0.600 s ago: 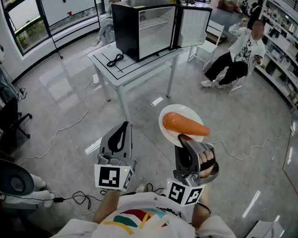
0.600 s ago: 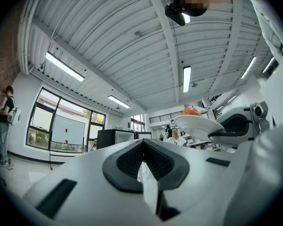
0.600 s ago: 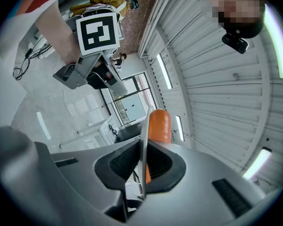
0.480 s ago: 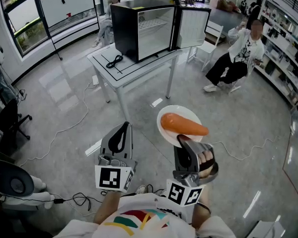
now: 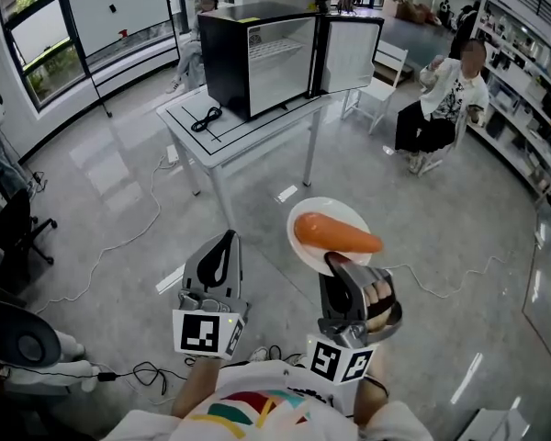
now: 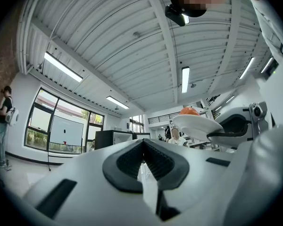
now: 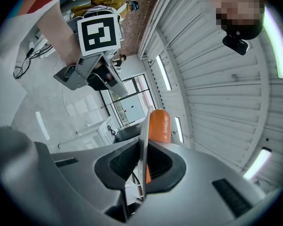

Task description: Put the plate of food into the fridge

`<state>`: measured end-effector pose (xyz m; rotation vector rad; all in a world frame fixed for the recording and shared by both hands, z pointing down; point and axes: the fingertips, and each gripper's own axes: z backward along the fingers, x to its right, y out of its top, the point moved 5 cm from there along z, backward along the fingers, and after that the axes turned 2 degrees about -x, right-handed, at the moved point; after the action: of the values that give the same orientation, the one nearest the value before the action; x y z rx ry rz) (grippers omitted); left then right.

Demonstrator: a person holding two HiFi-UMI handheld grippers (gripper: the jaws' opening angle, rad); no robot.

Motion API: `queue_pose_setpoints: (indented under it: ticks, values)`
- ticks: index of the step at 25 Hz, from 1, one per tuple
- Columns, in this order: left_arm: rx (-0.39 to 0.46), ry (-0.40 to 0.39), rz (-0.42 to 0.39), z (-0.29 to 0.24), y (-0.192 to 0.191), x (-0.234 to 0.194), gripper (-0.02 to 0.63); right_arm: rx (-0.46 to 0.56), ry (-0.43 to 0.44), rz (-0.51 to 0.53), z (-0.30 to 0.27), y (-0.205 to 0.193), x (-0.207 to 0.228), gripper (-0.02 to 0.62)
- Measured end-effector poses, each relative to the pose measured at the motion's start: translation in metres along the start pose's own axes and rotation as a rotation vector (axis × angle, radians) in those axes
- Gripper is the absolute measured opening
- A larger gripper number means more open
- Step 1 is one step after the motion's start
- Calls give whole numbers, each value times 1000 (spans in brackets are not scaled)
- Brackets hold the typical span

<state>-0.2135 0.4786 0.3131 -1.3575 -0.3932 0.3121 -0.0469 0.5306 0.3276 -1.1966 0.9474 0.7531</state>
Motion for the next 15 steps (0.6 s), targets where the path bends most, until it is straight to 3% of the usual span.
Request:
queue_pose_setpoints:
  ticks: [8, 15]
  values:
    - [-11, 3, -1, -7, -7, 5, 6, 6, 17, 17, -1, -11, -2, 32]
    - [-22, 15, -22, -29, -3, 39, 6, 33, 17, 18, -1, -47, 22, 32]
